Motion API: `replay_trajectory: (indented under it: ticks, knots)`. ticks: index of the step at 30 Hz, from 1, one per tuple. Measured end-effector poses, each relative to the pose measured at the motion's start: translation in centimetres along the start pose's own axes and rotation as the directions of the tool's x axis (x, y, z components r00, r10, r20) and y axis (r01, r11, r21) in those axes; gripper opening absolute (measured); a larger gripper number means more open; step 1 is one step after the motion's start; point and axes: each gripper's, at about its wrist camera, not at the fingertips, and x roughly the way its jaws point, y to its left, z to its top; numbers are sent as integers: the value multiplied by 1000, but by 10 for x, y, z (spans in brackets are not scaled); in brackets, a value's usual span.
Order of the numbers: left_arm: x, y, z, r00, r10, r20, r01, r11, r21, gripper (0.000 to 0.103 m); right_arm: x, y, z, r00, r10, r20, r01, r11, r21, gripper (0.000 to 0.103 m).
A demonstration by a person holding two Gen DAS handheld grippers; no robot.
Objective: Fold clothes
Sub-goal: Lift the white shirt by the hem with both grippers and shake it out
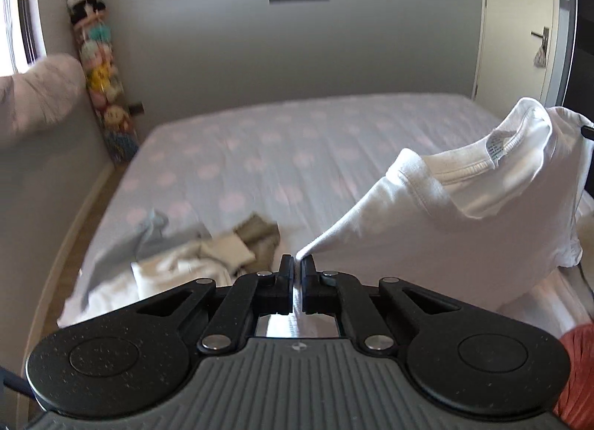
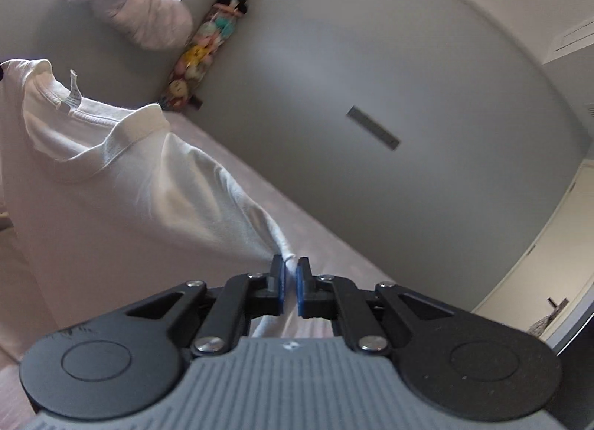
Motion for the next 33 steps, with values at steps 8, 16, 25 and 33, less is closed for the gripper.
replay_trajectory:
  ticks: [8, 16, 25, 33]
  knots:
    - [-116, -28, 88, 936, 47, 349, -69, 996, 50, 2, -67, -79, 72, 967, -197, 159, 179, 976, 125, 7]
    - [-207, -46, 108, 850, 57, 524, -106, 992, 64, 2, -155, -114, 109, 891, -312, 328, 259, 946, 198, 7]
    - [-230, -58, 70, 852, -4, 523, -52, 994, 92, 2, -222, -114, 101, 865, -345, 363, 264, 930, 256, 7]
    - [-236, -68, 61, 849, -49, 527, -17, 993, 120, 2, -243, -102, 93, 864, -371, 340, 290, 919, 265, 7]
